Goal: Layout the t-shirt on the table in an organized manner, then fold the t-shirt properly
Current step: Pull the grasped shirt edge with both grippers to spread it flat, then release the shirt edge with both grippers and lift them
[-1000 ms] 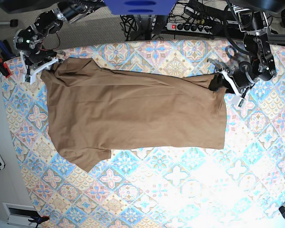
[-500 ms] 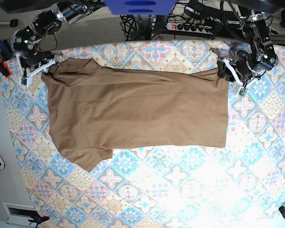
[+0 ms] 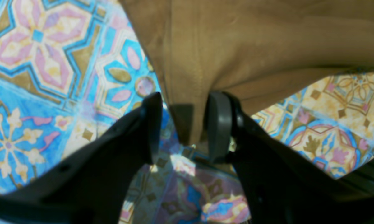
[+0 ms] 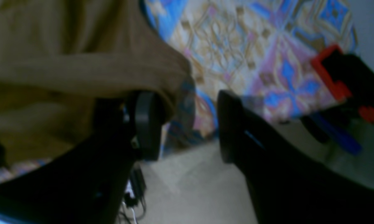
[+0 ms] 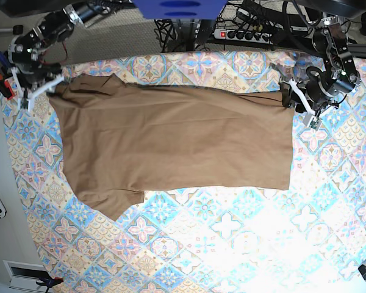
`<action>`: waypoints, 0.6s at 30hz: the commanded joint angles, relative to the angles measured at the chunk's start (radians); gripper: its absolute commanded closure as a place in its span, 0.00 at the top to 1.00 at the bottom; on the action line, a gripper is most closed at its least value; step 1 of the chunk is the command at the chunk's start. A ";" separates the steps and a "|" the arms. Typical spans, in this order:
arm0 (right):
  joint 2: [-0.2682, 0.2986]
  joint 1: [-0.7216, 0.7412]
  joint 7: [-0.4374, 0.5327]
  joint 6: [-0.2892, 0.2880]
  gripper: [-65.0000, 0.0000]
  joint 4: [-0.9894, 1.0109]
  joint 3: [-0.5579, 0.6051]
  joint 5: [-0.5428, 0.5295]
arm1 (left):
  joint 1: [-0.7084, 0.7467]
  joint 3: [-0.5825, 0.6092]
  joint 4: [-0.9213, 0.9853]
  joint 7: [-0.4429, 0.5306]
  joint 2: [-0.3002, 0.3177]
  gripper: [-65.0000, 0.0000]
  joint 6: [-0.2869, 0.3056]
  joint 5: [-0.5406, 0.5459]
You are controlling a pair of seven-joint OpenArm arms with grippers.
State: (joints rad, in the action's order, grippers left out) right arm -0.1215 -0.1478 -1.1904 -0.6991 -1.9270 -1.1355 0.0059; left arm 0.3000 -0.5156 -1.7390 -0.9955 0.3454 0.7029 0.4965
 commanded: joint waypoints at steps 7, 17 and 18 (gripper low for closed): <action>0.016 0.006 0.011 0.001 0.41 -0.009 0.018 -0.004 | -0.005 -0.008 -0.019 0.011 0.014 0.37 -0.005 0.004; 0.018 0.009 0.016 0.001 0.41 -0.005 0.162 -0.005 | 0.000 -0.008 -0.019 0.008 0.014 0.37 -0.005 0.004; 0.018 0.014 0.017 0.001 0.41 -0.005 0.162 -0.005 | 0.000 -0.008 -0.019 0.008 0.014 0.37 -0.005 0.004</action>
State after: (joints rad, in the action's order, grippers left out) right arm -0.1169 -0.1398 -1.1889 -0.6994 -1.9175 -0.9688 0.0055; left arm 0.3050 -0.5167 -1.7390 -0.9993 0.3443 0.7029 0.4931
